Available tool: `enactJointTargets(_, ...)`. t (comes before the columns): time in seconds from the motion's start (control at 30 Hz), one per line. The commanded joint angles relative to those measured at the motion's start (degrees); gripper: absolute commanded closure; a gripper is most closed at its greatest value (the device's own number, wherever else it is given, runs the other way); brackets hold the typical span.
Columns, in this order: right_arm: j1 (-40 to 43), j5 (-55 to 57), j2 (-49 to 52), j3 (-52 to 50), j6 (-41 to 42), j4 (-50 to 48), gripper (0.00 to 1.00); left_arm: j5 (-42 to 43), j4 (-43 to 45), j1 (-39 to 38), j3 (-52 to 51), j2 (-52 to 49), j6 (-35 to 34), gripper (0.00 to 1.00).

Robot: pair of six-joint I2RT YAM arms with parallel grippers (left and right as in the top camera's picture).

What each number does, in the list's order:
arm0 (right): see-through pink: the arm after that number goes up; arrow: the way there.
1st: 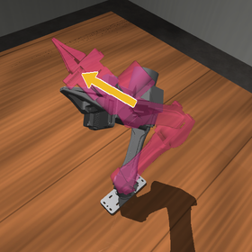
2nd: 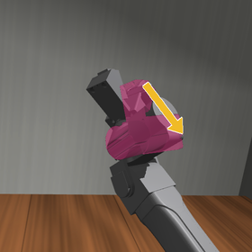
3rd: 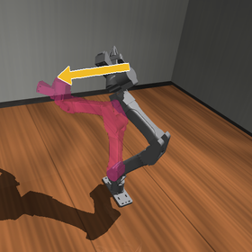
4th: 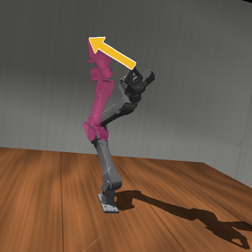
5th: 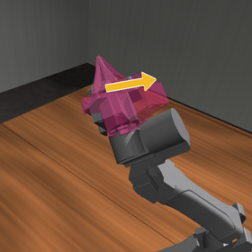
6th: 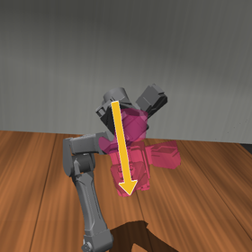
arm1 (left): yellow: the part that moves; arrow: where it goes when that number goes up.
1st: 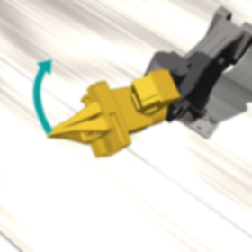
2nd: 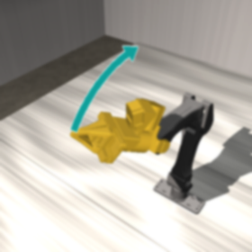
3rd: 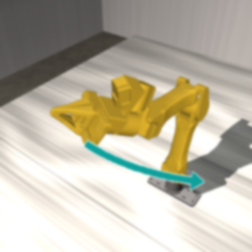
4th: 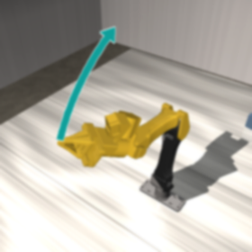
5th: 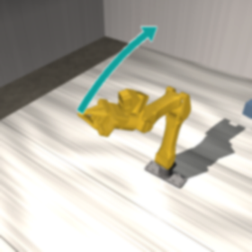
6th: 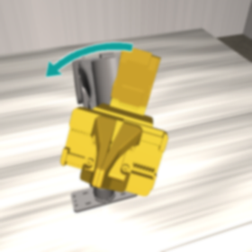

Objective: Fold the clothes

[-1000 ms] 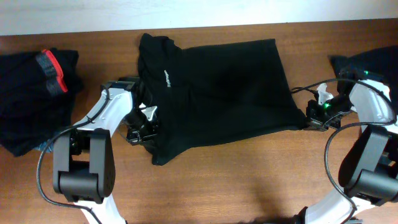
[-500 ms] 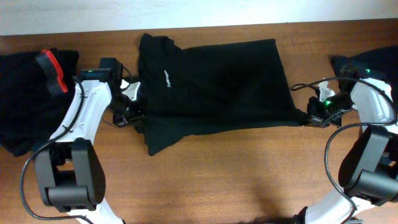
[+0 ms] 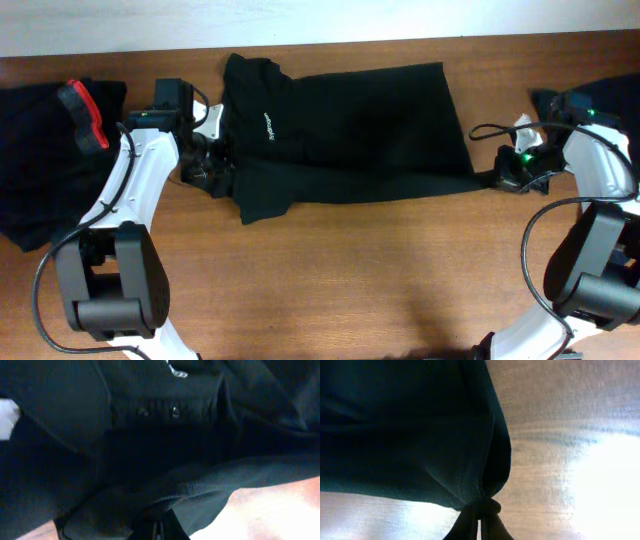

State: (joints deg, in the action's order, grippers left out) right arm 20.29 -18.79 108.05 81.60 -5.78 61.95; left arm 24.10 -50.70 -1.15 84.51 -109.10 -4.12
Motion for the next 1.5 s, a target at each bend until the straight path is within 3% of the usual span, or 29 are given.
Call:
enactJointTargets(0.0, -2.6, -0.3, -0.9, 1.0, 0.3, -2.3, 0.96, 0.7, 1.7, 0.1, 0.9, 1.2, 0.5, 0.98)
enactJointTargets(0.33, -8.0, 4.8, -0.8, 1.0, 5.6, -10.1, 0.96, -0.6, 9.2, 0.1, 0.9, 1.2, 0.5, 0.87)
enactJointTargets(0.5, -7.9, 9.9, -0.7, 1.0, 8.2, -12.3, 0.96, -5.9, 9.8, 0.0, 0.9, 1.1, 0.5, 0.85)
enactJointTargets(0.67, -7.9, 10.5, 1.2, 1.0, 8.3, -13.0, 0.96, -5.8, 8.3, -0.1, 0.8, 1.1, 0.3, 0.81)
enactJointTargets(0.8, -7.9, 10.5, 4.7, 1.0, 8.2, -13.1, 0.96, -5.7, 3.5, -1.2, 0.0, 1.1, 0.3, 0.66)
enactJointTargets(1.47, -7.9, 10.4, 7.7, 1.0, 9.3, -16.3, 0.96, -5.9, 2.0, -3.2, -5.5, 1.0, 0.3, 0.6)
